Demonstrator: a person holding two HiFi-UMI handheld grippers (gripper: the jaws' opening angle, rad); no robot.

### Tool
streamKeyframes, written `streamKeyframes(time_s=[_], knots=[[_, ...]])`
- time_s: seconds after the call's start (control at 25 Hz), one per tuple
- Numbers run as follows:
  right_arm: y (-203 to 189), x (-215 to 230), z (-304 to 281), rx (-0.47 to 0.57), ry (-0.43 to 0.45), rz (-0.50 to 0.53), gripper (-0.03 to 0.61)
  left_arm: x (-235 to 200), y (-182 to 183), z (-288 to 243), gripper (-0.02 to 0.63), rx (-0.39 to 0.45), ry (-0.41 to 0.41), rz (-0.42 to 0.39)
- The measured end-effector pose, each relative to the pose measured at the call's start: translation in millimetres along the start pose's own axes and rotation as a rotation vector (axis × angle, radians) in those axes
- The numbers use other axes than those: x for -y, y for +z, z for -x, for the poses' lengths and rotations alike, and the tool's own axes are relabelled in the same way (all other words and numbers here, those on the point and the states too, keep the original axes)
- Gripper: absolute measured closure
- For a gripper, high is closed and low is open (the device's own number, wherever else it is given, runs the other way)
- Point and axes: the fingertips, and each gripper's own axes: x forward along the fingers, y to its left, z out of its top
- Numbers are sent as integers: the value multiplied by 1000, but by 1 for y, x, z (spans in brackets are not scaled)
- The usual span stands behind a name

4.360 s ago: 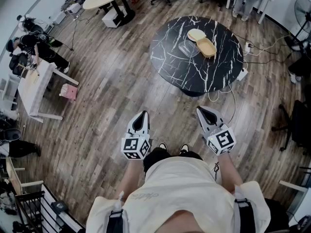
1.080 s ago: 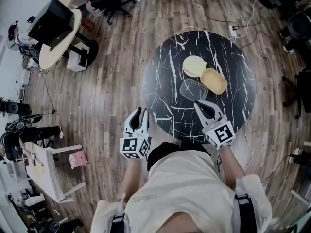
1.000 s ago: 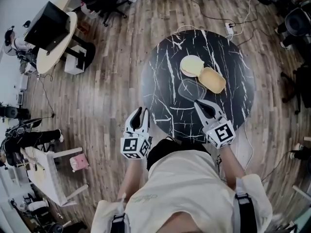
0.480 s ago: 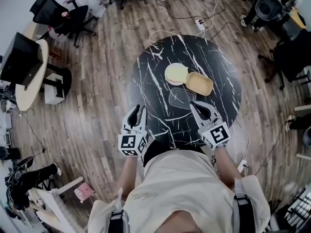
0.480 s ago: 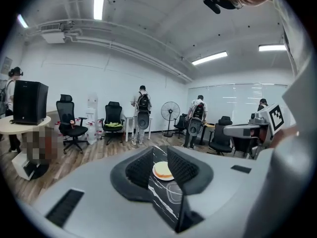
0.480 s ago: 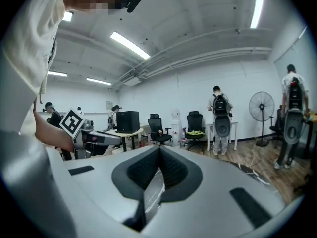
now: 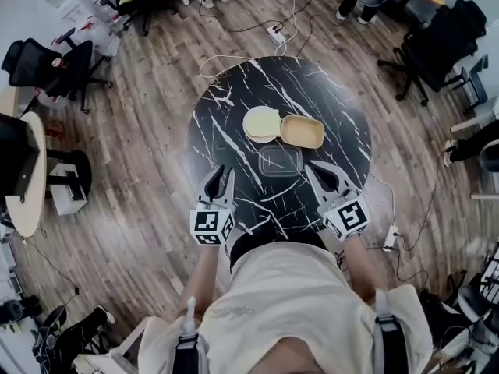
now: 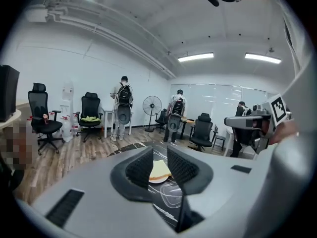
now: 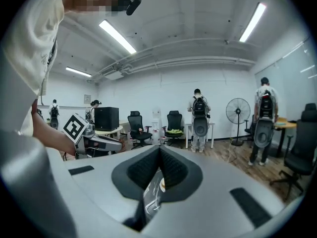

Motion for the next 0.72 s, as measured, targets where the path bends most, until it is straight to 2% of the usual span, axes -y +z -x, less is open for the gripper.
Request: streamKeyframes(time_s=[0.2,0.36,0.52,0.72], knots=[[-8,6,8,-6,-62,-20,572,9,-10,-18,509,-34,-58,-1],[-14,9,18,-2,-74,-45,572,22,-24,-27,509,-82,-80,-9],[-23,12,29,-11,-44,-61,572,26,-42,-40,509,-139,-59,32],[-43,27,35,-32,-7,-76,572,25,-83,-61,509,-230,-3,97]])
